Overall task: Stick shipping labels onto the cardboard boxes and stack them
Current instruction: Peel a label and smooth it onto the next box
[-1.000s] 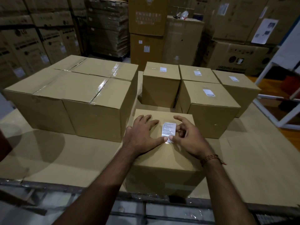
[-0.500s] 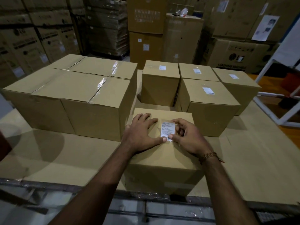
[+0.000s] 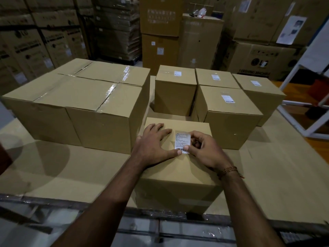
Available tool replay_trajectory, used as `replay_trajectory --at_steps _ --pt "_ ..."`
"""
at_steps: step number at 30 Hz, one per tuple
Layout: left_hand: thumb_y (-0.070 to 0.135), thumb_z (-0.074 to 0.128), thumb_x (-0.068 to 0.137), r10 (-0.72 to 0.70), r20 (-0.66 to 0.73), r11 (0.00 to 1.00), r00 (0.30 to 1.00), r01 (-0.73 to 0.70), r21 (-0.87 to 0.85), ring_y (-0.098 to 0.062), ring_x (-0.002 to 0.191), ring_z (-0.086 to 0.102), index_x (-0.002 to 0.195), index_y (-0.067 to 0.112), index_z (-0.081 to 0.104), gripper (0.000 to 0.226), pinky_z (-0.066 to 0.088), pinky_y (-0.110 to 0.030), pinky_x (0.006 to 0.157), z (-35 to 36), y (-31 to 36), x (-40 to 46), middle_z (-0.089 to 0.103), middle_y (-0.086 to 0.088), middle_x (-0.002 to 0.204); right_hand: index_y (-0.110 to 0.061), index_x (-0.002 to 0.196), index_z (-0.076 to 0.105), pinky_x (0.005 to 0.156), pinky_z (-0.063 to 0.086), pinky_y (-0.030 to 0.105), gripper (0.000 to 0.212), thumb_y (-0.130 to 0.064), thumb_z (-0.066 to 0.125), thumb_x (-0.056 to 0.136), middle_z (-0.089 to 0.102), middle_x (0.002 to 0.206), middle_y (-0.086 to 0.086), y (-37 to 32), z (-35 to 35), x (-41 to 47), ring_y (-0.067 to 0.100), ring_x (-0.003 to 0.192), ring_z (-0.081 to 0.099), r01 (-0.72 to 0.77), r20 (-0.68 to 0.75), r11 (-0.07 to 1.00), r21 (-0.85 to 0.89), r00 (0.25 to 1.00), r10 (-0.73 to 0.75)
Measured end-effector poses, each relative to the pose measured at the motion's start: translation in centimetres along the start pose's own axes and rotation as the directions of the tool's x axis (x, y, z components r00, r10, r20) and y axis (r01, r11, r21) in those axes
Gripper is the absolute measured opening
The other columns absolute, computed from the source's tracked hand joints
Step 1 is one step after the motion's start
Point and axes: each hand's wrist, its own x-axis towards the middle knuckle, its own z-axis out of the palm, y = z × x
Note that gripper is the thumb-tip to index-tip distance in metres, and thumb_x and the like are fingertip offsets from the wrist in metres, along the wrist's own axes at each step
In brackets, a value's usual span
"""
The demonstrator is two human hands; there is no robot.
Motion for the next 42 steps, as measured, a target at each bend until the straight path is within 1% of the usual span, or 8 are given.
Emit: replay_trajectory --at_steps 8,15,20,26,31,33,37,42 --pt "0.094 0.060 0.071 0.001 0.011 0.999 1.000 -0.001 -0.035 -0.013 0.158 0.011 0.158 0.045 0.037 0.103 0.028 -0.067 0.119 -0.2 0.1 -0.2 0.020 0.014 0.172 -0.031 0.117 0.073 0.097 0.060 0.049 0.025 -0.020 0.079 0.095 0.080 0.109 -0.007 -0.2 -0.1 -0.2 0.014 0.104 0.075 -0.013 -0.008 1.000 0.012 1.000 0.013" --pt "0.102 0.058 0.054 -0.006 0.108 0.998 0.994 0.013 -0.061 -0.012 0.160 0.002 0.161 0.048 0.029 0.124 0.023 -0.069 0.120 -0.5 -0.1 -0.2 0.009 0.018 0.174 -0.026 0.114 0.074 0.095 0.061 0.050 0.023 -0.013 0.077 0.096 0.080 0.103 0.001 -0.6 0.1 -0.4 0.019 0.099 0.076 -0.002 -0.014 0.998 0.061 1.000 0.002" --pt "0.097 0.064 0.060 -0.002 0.112 0.998 0.994 0.009 -0.054 -0.012 0.160 0.002 0.162 0.048 0.029 0.118 0.021 -0.068 0.120 -0.6 0.0 -0.1 0.009 0.017 0.174 -0.031 0.114 0.073 0.091 0.064 0.044 0.022 -0.018 0.077 0.097 0.079 0.104 -0.005 -0.7 0.0 -0.6 0.011 0.097 0.075 0.003 -0.012 0.999 0.054 1.000 -0.002" --pt "0.101 0.058 0.056 -0.009 0.185 0.999 0.983 0.015 -0.028 -0.009 0.159 -0.006 0.162 0.053 0.021 0.122 0.015 -0.070 0.120 -0.7 -0.1 0.3 0.000 0.021 0.174 -0.033 0.118 0.072 0.082 0.064 0.034 0.026 -0.021 0.078 0.096 0.075 0.100 -0.009 -0.3 0.2 -0.5 0.005 0.090 0.072 0.028 -0.039 0.998 0.051 0.999 -0.026" --pt "0.102 0.050 0.055 -0.017 0.258 0.999 0.966 0.008 0.037 -0.008 0.158 -0.012 0.162 0.056 0.014 0.122 0.013 -0.069 0.120 -1.2 0.2 0.6 -0.008 0.023 0.173 -0.032 0.119 0.071 0.083 0.066 0.038 0.027 -0.019 0.078 0.096 0.073 0.098 -0.006 -0.2 0.1 -0.6 0.008 0.088 0.072 0.053 -0.028 0.994 0.099 0.998 -0.050" --pt "0.101 0.053 0.059 -0.018 0.254 0.999 0.967 0.005 0.053 -0.010 0.159 -0.011 0.163 0.054 0.014 0.120 0.013 -0.070 0.119 -1.1 0.2 0.6 -0.008 0.022 0.173 -0.032 0.117 0.072 0.084 0.065 0.042 0.024 -0.020 0.077 0.097 0.074 0.099 -0.005 -0.2 0.2 -0.6 0.012 0.090 0.073 0.065 -0.036 0.990 0.123 0.997 -0.061" --pt "0.092 0.063 0.069 -0.023 0.254 0.998 0.967 0.006 0.068 -0.015 0.160 -0.011 0.163 0.054 0.009 0.115 0.012 -0.071 0.120 -1.0 0.0 0.7 -0.009 0.019 0.174 -0.020 0.120 0.072 0.091 0.064 0.036 0.021 -0.010 0.070 0.101 0.079 0.109 -0.001 -0.6 0.0 -1.0 0.012 0.102 0.076 0.078 -0.090 0.943 0.324 0.995 -0.051" --pt "0.090 0.067 0.067 -0.025 0.196 1.000 0.980 0.022 0.016 -0.015 0.161 -0.004 0.163 0.053 0.018 0.114 0.012 -0.069 0.121 -0.9 0.4 0.2 0.001 0.017 0.175 -0.018 0.121 0.072 0.089 0.063 0.036 0.023 -0.011 0.074 0.099 0.079 0.109 0.002 -1.1 0.0 -1.0 0.016 0.103 0.077 0.045 -0.068 0.955 0.293 0.997 -0.027"
